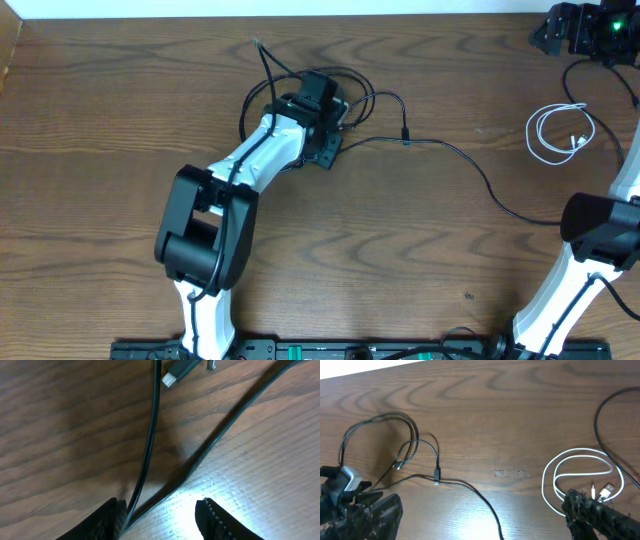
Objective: Untangle cables
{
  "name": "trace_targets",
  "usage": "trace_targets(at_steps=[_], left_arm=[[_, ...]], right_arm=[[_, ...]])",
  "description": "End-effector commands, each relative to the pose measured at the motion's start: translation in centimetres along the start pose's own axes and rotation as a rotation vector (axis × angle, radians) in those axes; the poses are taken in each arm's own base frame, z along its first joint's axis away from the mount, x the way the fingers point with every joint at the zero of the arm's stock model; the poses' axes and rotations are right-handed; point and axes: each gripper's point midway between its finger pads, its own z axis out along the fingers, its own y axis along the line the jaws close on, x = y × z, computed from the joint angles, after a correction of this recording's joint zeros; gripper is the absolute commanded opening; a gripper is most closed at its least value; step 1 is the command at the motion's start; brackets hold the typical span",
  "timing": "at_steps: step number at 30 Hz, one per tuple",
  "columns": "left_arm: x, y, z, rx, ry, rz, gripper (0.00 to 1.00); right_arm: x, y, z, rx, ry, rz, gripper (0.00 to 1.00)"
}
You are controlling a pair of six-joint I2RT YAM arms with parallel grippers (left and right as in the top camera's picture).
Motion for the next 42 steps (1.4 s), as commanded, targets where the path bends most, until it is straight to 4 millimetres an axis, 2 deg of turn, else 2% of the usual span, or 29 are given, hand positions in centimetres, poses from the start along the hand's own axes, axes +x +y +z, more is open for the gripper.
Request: trace_targets(at_steps=[1,5,13,30,42], left_arm=[[-0.5,0.0,0.4,0.003,-0.016,0.01,0.51],[-1.1,0.1,0.6,0.001,-0.039,0.013,0.53],[-0.4,1.9,1.9,-0.088,-0.011,0.005,0.53],[-1.6,2.5,2.1,-0.109,-0.064,0.002,0.53],[-0.9,4.1,2.3,-0.103,-0.053,-0.086,0.53]], right_arm=[[-0.2,0.4,-1.2,0.013,-0.026,-0.039,0.99],[-0.2,0.4,-1.2,0.013,-0.024,-0.038,0.99],[0.1,0.5,-1.2,0.012,-0.01,-0.033,0.98],[0.3,0.5,-1.2,0.011,-0.005,-0.03,0.98],[0.4,0.7,-1.2,0.009,0.0,-0.033,0.99]])
